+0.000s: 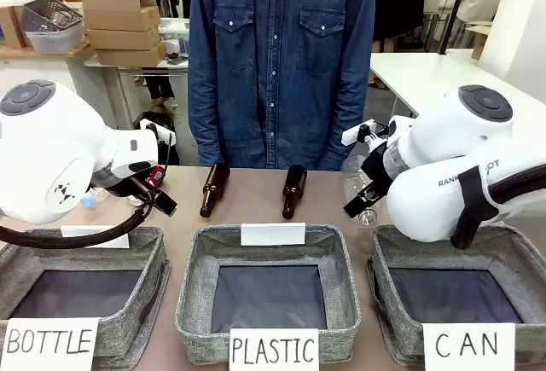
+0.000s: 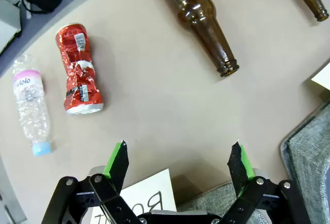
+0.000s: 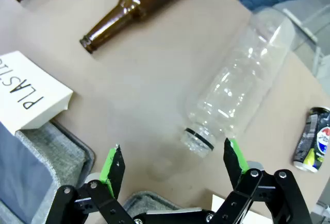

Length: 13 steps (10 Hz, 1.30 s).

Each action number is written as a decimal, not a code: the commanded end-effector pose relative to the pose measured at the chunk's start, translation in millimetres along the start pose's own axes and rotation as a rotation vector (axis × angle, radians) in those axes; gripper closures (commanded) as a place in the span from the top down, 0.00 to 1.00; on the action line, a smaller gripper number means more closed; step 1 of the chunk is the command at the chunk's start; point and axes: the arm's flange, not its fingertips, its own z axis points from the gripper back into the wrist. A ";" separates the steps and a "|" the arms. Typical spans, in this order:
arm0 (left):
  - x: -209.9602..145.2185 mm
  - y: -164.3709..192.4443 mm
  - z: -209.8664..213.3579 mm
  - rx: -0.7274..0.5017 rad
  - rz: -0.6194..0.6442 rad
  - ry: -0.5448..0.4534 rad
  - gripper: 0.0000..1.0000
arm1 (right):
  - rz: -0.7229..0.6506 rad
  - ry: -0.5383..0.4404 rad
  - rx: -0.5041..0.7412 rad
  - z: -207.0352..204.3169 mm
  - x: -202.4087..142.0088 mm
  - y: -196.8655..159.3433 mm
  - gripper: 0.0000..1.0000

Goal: Sort the can waste into the basket.
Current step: Pick up the can waste from the table and place it in the right Fabric basket.

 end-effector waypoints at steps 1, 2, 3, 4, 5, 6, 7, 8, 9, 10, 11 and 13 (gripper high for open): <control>0.0 0.0 0.0 0.000 0.000 0.000 1.00 | 0.000 0.000 0.000 0.0 0.1 0.0 1.00; 0.0 0.0 0.0 0.000 0.000 0.000 1.00 | 0.000 0.000 0.000 0.0 0.1 0.0 1.00; 0.0 0.0 0.0 0.000 0.000 0.000 1.00 | 0.000 0.000 0.000 0.0 0.1 0.0 1.00; 0.0 0.0 0.0 0.000 0.000 0.000 1.00 | 0.000 0.000 0.000 0.0 0.1 0.0 1.00; 0.0 0.0 0.0 0.000 0.000 0.000 1.00 | 0.000 0.000 0.000 0.0 0.1 0.0 1.00; 0.0 0.0 0.0 0.000 0.000 0.000 1.00 | 0.000 0.000 0.000 0.0 0.1 0.0 1.00; 0.0 0.0 0.0 0.000 0.000 0.000 1.00 | 0.000 0.000 0.000 0.0 0.1 0.0 1.00; 0.0 0.0 0.0 0.000 0.000 0.000 1.00 | 0.000 0.000 0.000 0.0 0.1 0.0 1.00; 0.0 0.0 0.0 0.000 0.000 0.000 1.00 | 0.000 0.000 0.000 0.0 0.1 0.0 1.00; 0.0 0.0 0.0 0.000 0.000 0.000 1.00 | 0.000 0.000 0.000 0.0 0.1 0.0 1.00; -0.1 0.2 0.0 0.000 0.001 0.000 1.00 | 0.000 0.000 0.000 0.0 0.0 0.1 1.00; -18.8 0.3 99.8 -0.080 0.023 -0.053 1.00 | -0.055 -0.008 0.073 97.9 -5.7 -1.5 1.00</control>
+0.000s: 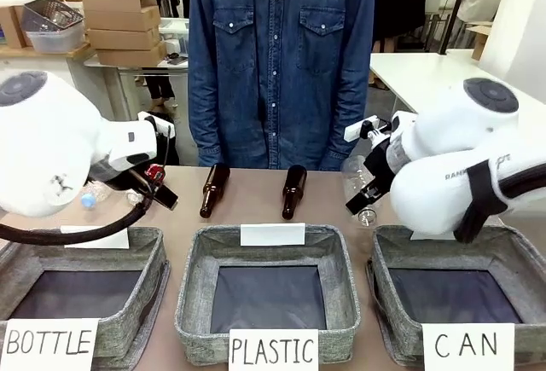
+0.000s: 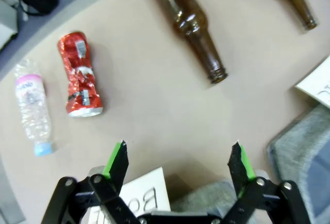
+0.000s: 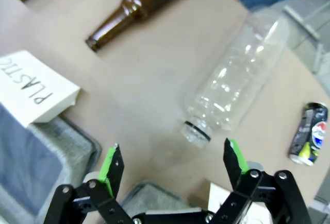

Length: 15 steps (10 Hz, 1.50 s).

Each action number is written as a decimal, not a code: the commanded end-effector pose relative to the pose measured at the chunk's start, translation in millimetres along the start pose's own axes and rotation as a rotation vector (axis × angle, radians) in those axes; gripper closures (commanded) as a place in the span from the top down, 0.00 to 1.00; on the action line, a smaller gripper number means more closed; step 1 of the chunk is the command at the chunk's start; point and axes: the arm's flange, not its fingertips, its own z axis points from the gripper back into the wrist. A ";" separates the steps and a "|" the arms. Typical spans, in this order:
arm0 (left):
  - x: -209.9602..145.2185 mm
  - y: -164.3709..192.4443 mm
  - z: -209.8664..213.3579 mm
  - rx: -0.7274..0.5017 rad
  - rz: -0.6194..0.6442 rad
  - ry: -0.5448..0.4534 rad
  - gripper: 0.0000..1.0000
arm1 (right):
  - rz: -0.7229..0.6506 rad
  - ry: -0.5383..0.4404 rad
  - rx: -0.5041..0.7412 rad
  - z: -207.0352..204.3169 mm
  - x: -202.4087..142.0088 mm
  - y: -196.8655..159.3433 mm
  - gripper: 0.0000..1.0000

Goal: Sort the can waste into the basket.
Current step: Pick up the can waste from the table and place it in the right Fabric basket.

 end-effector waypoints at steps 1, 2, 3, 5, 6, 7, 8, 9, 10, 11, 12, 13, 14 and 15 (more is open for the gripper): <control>-44.0 -12.1 126.8 -0.051 -0.012 -0.084 1.00 | -0.089 -0.017 -0.033 127.2 -25.5 7.2 1.00; -62.5 -27.9 169.4 0.032 -0.086 -0.160 1.00 | -0.099 -0.115 -0.099 177.2 -45.9 14.7 1.00; -69.9 -34.2 179.2 0.062 -0.093 -0.215 1.00 | -0.116 -0.185 -0.175 197.4 -61.9 19.7 1.00; 20.6 -7.5 106.8 -0.011 -0.029 -0.102 1.00 | -0.095 -0.129 -0.080 168.2 8.3 -2.4 1.00; 15.3 -15.5 180.1 0.029 -0.064 -0.173 1.00 | -0.090 -0.043 0.047 143.5 10.8 -4.9 1.00; 14.4 -5.3 177.9 -0.180 -0.045 -0.155 1.00 | -0.142 -0.041 0.183 138.7 5.6 -12.9 1.00; 3.8 16.0 180.5 -0.356 0.031 -0.137 1.00 | -0.244 -0.062 0.383 141.4 -6.7 -27.0 1.00; -12.9 43.8 180.1 -0.621 0.101 -0.178 1.00 | -0.496 -0.024 0.698 148.2 -17.6 -48.9 1.00; -33.1 76.4 170.4 -0.785 0.237 -0.199 1.00 | -0.708 -0.041 0.952 153.4 -41.2 -79.9 1.00; -49.9 102.0 155.3 -0.884 0.349 -0.216 1.00 | -0.835 -0.173 1.094 160.1 -67.1 -106.8 1.00; -70.7 126.8 137.8 -0.949 0.488 -0.255 1.00 | -0.920 -0.274 1.158 165.9 -92.8 -127.0 1.00; -88.9 141.8 122.1 -1.018 0.604 -0.319 1.00 | -0.989 -0.360 1.171 169.4 -113.7 -140.8 1.00; -108.0 157.6 113.0 -1.031 0.694 -0.356 1.00 | -1.046 -0.461 1.139 171.6 -131.0 -149.0 1.00; -118.2 163.1 111.6 -1.027 0.730 -0.383 1.00 | -1.070 -0.562 1.064 175.1 -140.0 -149.2 1.00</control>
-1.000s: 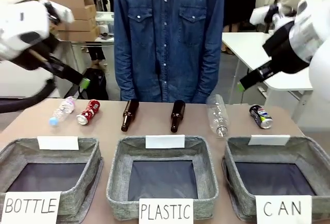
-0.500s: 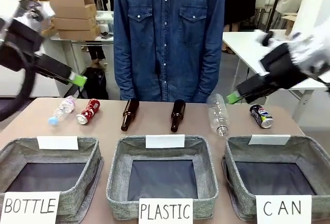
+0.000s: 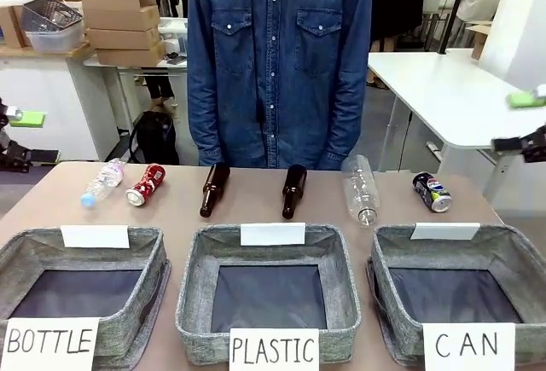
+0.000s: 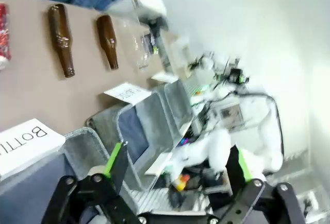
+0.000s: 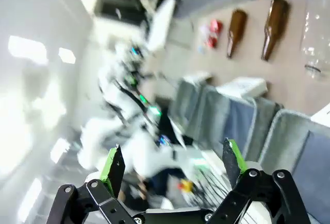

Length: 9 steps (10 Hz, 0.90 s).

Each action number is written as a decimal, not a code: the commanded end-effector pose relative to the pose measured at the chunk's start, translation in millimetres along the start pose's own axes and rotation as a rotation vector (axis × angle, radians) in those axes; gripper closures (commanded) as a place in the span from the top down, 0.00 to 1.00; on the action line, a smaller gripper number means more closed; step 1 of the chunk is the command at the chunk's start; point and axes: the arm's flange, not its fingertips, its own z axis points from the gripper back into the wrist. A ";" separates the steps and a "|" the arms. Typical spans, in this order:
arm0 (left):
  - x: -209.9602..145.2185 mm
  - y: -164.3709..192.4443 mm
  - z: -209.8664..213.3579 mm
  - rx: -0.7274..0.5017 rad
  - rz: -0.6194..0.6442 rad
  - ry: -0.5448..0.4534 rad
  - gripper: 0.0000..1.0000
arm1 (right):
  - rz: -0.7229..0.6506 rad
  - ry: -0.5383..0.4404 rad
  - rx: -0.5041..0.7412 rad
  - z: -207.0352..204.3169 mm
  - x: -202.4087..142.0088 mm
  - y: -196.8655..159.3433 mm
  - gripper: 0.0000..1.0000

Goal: Sort the can waste into the basket.
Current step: Pick up the can waste from the table and place it in the right Fabric basket.

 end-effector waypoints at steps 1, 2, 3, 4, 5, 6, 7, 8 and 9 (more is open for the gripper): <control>5.1 3.1 -8.0 -0.013 0.041 -0.103 1.00 | -0.112 -0.348 0.041 -15.4 -15.4 -3.7 1.00; 9.4 1.0 -11.0 -0.043 0.040 -0.170 1.00 | -0.089 -0.386 -0.037 -20.5 -17.4 0.9 1.00; 18.0 -2.4 -20.1 0.038 0.051 -0.225 1.00 | -0.079 -0.148 0.044 18.9 10.0 -5.3 1.00; 6.5 16.8 8.0 -0.038 0.086 -0.132 1.00 | -0.079 -0.148 0.044 18.9 10.0 -5.3 1.00; 6.5 16.8 8.0 -0.038 0.086 -0.132 1.00 | -0.079 -0.148 0.044 18.9 10.0 -5.3 1.00; 6.5 16.8 8.0 -0.038 0.086 -0.132 1.00 | -0.079 -0.148 0.044 18.9 10.0 -5.3 1.00; 6.5 16.8 8.0 -0.038 0.086 -0.132 1.00 | -0.079 -0.148 0.044 18.9 10.0 -5.3 1.00; 6.5 16.8 8.0 -0.038 0.086 -0.132 1.00 | -0.120 -0.162 0.055 13.8 10.5 -2.6 1.00; 6.5 16.8 8.0 -0.038 0.086 -0.132 1.00 | 0.021 0.062 -0.085 3.3 8.2 -4.6 1.00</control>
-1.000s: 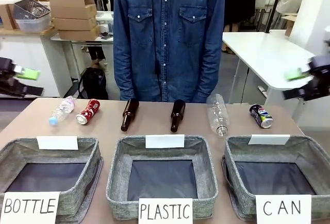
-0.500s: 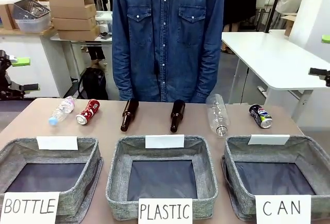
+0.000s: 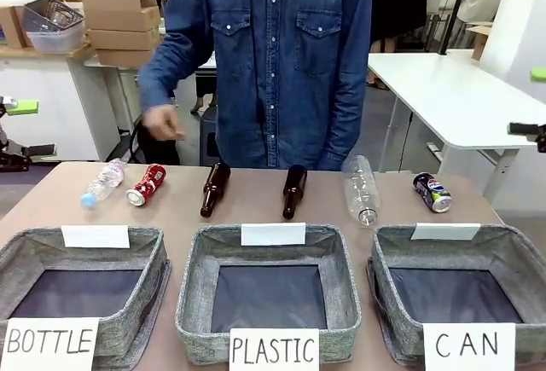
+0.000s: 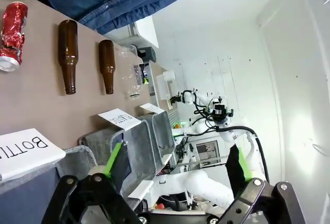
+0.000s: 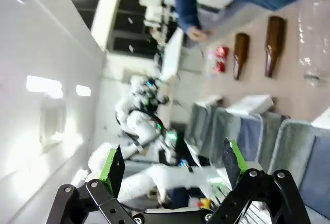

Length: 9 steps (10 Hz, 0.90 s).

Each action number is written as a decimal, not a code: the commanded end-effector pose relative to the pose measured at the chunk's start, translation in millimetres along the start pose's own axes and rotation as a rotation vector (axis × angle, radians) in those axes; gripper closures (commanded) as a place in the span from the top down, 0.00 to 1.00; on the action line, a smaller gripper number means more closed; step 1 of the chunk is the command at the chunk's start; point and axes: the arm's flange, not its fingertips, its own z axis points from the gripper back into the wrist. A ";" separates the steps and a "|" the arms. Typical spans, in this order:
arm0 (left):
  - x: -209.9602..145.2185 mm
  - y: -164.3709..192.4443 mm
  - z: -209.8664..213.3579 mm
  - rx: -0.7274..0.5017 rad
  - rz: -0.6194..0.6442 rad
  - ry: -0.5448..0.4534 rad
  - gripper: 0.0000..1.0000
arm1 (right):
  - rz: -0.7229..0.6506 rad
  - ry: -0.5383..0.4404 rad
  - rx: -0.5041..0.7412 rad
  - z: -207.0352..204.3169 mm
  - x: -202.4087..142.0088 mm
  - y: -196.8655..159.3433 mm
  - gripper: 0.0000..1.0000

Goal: Sort the can waste into the basket.
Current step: Pick up the can waste from the table and place it in the right Fabric basket.

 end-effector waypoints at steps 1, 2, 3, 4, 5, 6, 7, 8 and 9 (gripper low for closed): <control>0.2 1.7 -0.4 -0.004 -0.028 0.014 1.00 | 0.240 0.243 -0.391 -26.4 7.0 -3.5 1.00; 0.2 1.7 -0.4 -0.004 -0.028 0.014 1.00 | 0.306 0.215 -0.743 -44.7 17.5 -8.8 1.00; 0.2 1.7 -0.4 -0.004 -0.028 0.014 1.00 | 0.318 0.125 -1.007 -49.9 27.0 -13.4 1.00; 0.2 1.7 -0.4 -0.004 -0.028 0.014 1.00 | 0.315 0.066 -1.119 -48.0 29.8 -15.4 1.00; 0.2 1.7 -0.4 -0.004 -0.028 0.014 1.00 | 0.313 -0.018 -1.150 -42.2 28.7 -15.6 1.00; 0.2 1.7 -0.4 -0.004 -0.028 0.014 1.00 | 0.262 -0.121 -1.133 -30.0 27.0 -16.0 1.00; 0.2 1.7 -0.4 -0.004 -0.028 0.014 1.00 | 0.165 -0.290 -1.035 -11.2 22.4 -12.8 1.00; 0.2 1.7 -0.4 -0.004 -0.028 0.014 1.00 | 0.346 0.008 -0.892 -32.2 38.9 -7.3 1.00; 0.2 1.7 -0.4 -0.004 -0.028 0.014 1.00 | 0.346 0.008 -0.892 -32.2 38.9 -7.3 1.00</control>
